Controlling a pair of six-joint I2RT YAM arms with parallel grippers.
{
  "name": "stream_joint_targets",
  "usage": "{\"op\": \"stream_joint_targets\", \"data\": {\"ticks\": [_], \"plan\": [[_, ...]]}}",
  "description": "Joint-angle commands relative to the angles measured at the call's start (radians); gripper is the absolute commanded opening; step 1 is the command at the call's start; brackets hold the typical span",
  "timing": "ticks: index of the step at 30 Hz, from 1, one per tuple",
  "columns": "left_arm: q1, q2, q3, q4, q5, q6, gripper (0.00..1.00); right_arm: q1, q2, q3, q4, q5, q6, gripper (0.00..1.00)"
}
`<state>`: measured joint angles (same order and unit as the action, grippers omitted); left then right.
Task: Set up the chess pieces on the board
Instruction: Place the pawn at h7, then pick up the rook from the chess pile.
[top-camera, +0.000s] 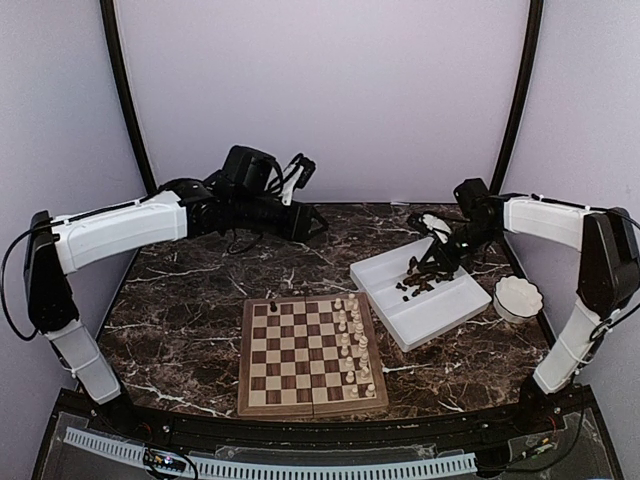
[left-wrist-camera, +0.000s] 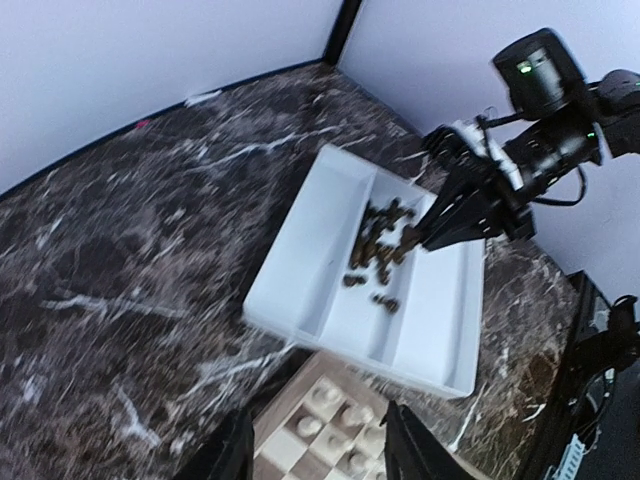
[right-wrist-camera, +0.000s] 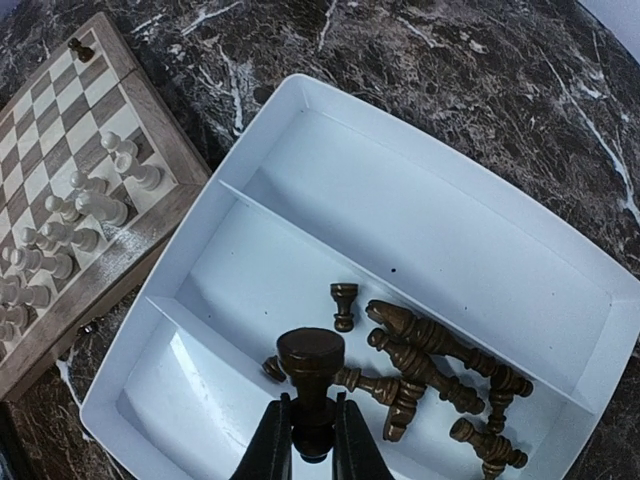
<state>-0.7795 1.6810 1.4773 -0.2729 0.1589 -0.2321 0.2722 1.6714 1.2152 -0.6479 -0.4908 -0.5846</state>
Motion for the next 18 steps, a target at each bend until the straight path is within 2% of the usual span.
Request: {"op": "stream_joint_targets", "data": {"ticks": [1, 4, 8, 14, 18], "plan": [[-0.042, 0.071, -0.106, 0.515, 0.16, -0.029, 0.48, -0.001, -0.058, 0.083, -0.074, -0.13, 0.027, 0.04], [-0.051, 0.119, -0.23, 0.919, 0.215, -0.109, 0.51, -0.003, -0.084, 0.118, -0.093, -0.211, 0.053, 0.04], [-0.054, 0.212, -0.275, 1.27, 0.287, -0.262, 0.53, -0.004, -0.12, 0.145, -0.095, -0.305, 0.096, 0.04], [-0.054, 0.392, -0.211, 1.565, 0.355, -0.509, 0.57, -0.005, -0.136, 0.178, -0.115, -0.379, 0.12, 0.04], [-0.06, 0.483, -0.149, 1.662, 0.391, -0.602, 0.61, -0.004, -0.128, 0.195, -0.129, -0.402, 0.125, 0.04]]}}
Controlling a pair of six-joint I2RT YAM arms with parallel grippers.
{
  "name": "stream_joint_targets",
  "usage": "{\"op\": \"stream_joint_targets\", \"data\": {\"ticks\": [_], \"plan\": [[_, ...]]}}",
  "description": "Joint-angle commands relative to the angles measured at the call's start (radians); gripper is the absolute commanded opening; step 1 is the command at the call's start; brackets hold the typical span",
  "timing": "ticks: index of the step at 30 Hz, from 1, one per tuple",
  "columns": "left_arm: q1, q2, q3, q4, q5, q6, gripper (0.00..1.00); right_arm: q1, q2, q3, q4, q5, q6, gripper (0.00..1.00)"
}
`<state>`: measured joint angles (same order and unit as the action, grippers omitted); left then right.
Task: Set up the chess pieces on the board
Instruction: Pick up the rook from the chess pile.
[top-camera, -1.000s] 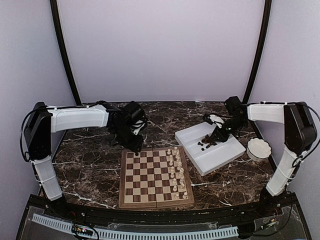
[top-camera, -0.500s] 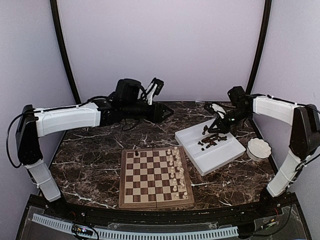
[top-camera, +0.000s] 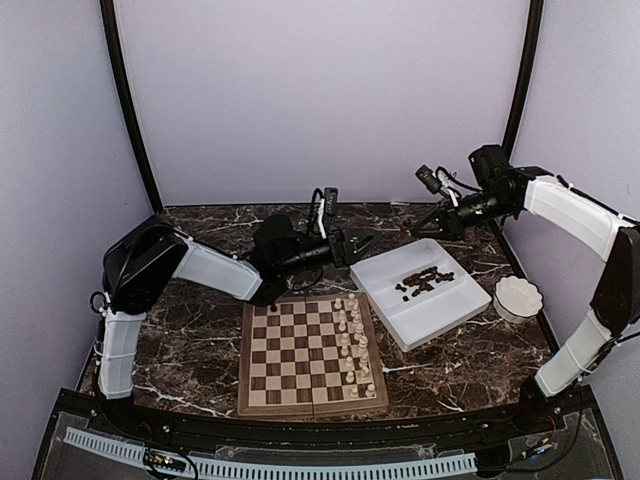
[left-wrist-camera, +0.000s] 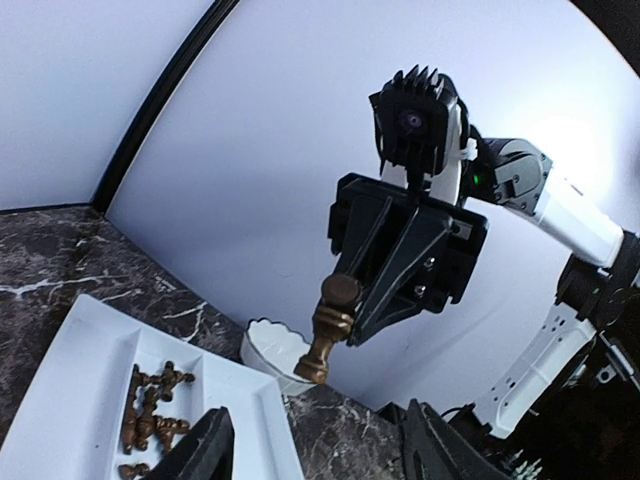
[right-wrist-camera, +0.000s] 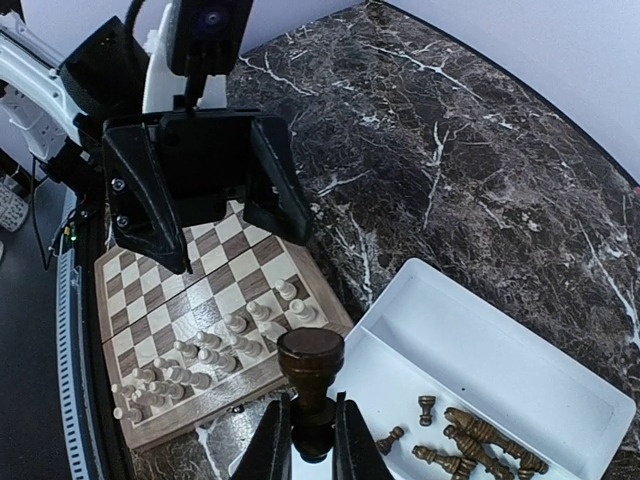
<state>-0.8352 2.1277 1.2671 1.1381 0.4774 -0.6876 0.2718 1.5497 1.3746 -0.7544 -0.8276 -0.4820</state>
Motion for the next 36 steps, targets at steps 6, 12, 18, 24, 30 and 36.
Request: {"op": "stream_joint_targets", "data": {"ticks": [6, 12, 18, 24, 30, 36], "plan": [[-0.015, 0.12, 0.156, 0.276, 0.114, -0.185, 0.62, -0.005, -0.007, 0.032, -0.021, -0.086, 0.027, 0.04], [-0.032, 0.168, 0.237, 0.235, 0.141, -0.204, 0.62, -0.005, -0.012, 0.029, -0.022, -0.09, 0.026, 0.05], [-0.042, 0.199, 0.275, 0.208, 0.159, -0.227, 0.61, -0.009, -0.014, 0.026, -0.016, -0.096, 0.027, 0.05], [-0.048, 0.204, 0.283, 0.196, 0.176, -0.236, 0.56, -0.021, -0.011, 0.029, -0.009, -0.104, 0.034, 0.05], [-0.048, 0.207, 0.289, 0.179, 0.168, -0.241, 0.45, -0.028, -0.009, 0.023, -0.002, -0.107, 0.036, 0.05], [-0.047, 0.218, 0.306, 0.138, 0.144, -0.248, 0.39, -0.028, -0.015, 0.014, 0.001, -0.103, 0.03, 0.05]]}}
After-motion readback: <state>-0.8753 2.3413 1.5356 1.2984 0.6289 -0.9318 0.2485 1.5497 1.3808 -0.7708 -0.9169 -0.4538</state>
